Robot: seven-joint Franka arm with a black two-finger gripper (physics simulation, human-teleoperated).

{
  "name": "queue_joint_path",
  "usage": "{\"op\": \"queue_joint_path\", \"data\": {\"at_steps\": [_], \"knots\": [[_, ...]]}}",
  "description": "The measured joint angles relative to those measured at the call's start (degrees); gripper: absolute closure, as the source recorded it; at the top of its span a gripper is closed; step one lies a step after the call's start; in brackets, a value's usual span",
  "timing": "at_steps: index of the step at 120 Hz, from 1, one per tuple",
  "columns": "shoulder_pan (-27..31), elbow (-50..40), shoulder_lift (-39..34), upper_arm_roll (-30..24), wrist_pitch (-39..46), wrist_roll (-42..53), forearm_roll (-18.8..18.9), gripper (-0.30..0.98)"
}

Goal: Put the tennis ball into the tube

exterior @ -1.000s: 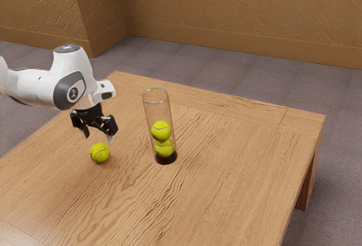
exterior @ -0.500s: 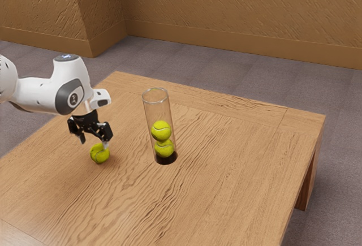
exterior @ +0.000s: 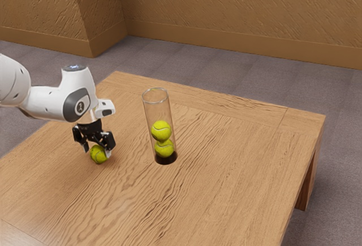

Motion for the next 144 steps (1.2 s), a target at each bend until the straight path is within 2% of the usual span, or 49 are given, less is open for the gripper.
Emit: {"op": "queue_joint_path", "data": {"at_steps": [12, 39, 66, 78, 96, 116, 128, 144], "knots": [[-0.1, 0.0, 0.6, -0.1, 0.1, 0.2, -0.1, 0.02], [-0.2, 0.1, 0.7, -0.3, 0.1, 0.6, -0.4, 0.24], [0.0, 0.0, -1.0, -0.3, 0.1, 0.4, 0.0, 0.33], [0.2, -1.6, -5.8, -1.4, -0.3, 0.1, 0.3, 0.37], [0.4, -5.8, -18.1, -4.5, -2.1, -0.5, 0.6, 0.4], [0.1, -3.7, -29.4, -9.4, -7.9, -1.1, -0.7, 0.4], [0.1, 0.1, -31.6, -12.5, -12.1, -1.2, -2.4, 0.4], [-0.7, 3.4, -30.7, -14.6, -15.4, -1.3, -4.4, 0.4]]}}
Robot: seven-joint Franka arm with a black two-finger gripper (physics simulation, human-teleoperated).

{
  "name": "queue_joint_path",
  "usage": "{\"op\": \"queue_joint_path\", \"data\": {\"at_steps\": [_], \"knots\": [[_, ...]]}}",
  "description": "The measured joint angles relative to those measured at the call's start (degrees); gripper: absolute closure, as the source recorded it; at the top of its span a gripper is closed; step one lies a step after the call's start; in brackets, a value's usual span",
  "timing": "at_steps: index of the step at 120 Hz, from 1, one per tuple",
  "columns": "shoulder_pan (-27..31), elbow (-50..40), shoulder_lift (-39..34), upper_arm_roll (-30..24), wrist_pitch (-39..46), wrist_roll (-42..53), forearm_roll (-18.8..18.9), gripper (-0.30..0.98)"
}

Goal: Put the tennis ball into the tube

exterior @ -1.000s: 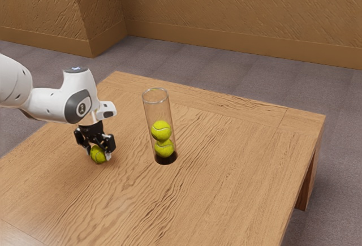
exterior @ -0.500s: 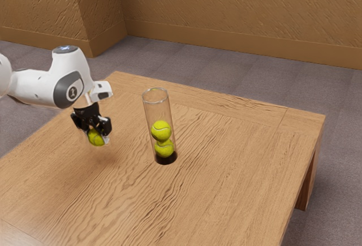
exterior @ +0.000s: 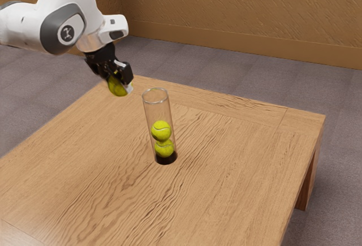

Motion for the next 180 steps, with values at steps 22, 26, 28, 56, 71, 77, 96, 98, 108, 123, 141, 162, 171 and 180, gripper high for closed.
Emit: {"op": "queue_joint_path", "data": {"at_steps": [22, 26, 28, 56, 71, 77, 96, 98, 108, 123, 141, 162, 171, 180], "knots": [[-0.1, 3.5, 3.3, -3.0, -2.1, 0.0, -1.5, 0.4], [0.0, 3.9, 3.9, -3.7, -2.3, 0.0, -1.6, 0.4], [-0.1, 4.1, 4.1, -4.0, -2.4, -0.1, -1.7, 0.4], [-1.4, 10.5, 10.7, -5.7, -3.4, -0.1, -1.5, 0.41], [-1.4, 12.1, 12.0, -5.9, -4.1, -0.2, -1.1, 0.41], [-1.4, 12.7, 12.6, -5.9, -4.3, -0.2, -1.0, 0.4], [0.2, 13.9, 14.1, -5.7, -4.7, -0.1, -0.7, 0.41], [0.4, 14.0, 14.2, -5.7, -4.7, -0.1, -0.6, 0.41], [0.8, 14.8, 15.3, -5.6, -4.8, -0.1, -0.4, 0.4], [0.2, 16.0, 16.6, -5.6, -4.9, -0.1, 0.1, 0.4], [0.0, 17.1, 18.0, -5.4, -4.9, -0.1, 0.8, 0.4], [0.4, 19.0, 20.4, -5.3, -5.0, -0.1, 1.6, 0.4], [0.4, 20.0, 21.5, -5.2, -5.0, -0.1, 2.0, 0.4], [0.4, 20.4, 22.0, -5.2, -5.0, -0.1, 2.2, 0.4]]}}
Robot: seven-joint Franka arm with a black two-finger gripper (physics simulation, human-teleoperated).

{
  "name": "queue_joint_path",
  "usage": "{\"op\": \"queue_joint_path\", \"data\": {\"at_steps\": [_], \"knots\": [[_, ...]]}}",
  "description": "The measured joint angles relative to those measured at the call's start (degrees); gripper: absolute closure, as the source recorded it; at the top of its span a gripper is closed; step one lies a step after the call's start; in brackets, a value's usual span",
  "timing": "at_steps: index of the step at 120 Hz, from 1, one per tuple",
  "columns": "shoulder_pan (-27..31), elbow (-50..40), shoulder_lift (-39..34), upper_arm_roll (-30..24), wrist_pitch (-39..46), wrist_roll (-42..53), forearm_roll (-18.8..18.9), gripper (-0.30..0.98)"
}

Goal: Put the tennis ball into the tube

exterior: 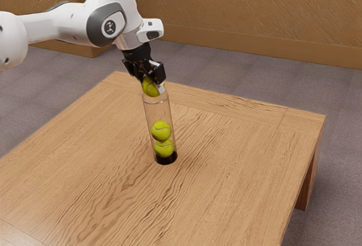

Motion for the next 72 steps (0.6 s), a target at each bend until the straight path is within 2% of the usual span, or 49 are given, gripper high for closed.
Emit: {"op": "queue_joint_path", "data": {"at_steps": [4, 26, 44, 72], "knots": [[0.0, 0.0, 0.1, 0.0, 0.0, 0.0, 0.1, 0.4], [-0.3, 0.1, 0.1, 0.0, -0.1, 0.4, -0.3, 0.18], [-0.1, -0.3, -1.1, 0.0, -0.5, 0.8, -0.2, 0.09], [0.9, -7.9, -17.7, -0.5, -7.5, 0.9, -0.3, 0.03]]}}
